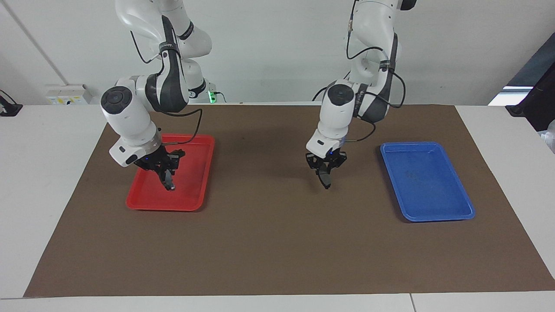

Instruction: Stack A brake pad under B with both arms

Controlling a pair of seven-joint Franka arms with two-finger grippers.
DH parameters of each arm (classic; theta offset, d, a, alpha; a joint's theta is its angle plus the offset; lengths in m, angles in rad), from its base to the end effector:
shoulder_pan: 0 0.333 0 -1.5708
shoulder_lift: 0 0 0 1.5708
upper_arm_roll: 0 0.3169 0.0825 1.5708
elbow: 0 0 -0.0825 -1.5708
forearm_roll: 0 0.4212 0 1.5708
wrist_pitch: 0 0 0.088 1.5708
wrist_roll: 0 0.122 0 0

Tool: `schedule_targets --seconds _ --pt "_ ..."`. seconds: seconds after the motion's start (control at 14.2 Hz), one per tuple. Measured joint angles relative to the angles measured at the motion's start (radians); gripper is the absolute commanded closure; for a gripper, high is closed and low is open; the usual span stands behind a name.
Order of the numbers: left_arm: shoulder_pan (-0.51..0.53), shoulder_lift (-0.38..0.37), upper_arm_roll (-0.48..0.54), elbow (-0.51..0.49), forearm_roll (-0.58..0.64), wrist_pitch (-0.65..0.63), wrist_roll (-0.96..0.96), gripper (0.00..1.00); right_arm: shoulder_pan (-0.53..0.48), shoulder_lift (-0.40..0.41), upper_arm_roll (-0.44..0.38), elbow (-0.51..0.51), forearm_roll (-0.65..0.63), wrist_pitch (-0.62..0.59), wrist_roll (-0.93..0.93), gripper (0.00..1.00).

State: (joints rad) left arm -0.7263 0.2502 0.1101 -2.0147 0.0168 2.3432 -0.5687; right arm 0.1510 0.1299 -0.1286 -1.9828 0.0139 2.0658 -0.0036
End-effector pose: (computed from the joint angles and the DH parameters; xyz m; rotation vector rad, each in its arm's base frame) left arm 0.5155 -0.3661 0.2998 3.1253 -0.0988 0.1379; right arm 0.6082 0.0157 0.3646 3.1356 0.0311 -0.0717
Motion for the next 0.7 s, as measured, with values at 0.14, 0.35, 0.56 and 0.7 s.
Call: schedule_targets --seconds 0.14,0.35,0.56,0.7 --pt "-0.029 0.053 0.001 0.016 0.0 0.027 -0.025 0.72 0.0 0.0 0.0 0.0 0.0 0.0 0.0 0.86" --pt "-0.031 0.102 0.006 0.025 0.0 0.068 -0.025 0.01 0.0 0.0 0.0 0.0 0.0 0.0 0.0 0.86" --pt "-0.026 0.102 0.015 0.033 0.0 0.069 -0.025 0.01 0.0 0.0 0.0 0.001 0.0 0.0 0.0 0.86" --pt "-0.009 0.091 0.023 0.043 0.0 0.068 -0.025 0.01 0.001 0.0 0.002 0.001 0.0 0.0 0.0 0.86"
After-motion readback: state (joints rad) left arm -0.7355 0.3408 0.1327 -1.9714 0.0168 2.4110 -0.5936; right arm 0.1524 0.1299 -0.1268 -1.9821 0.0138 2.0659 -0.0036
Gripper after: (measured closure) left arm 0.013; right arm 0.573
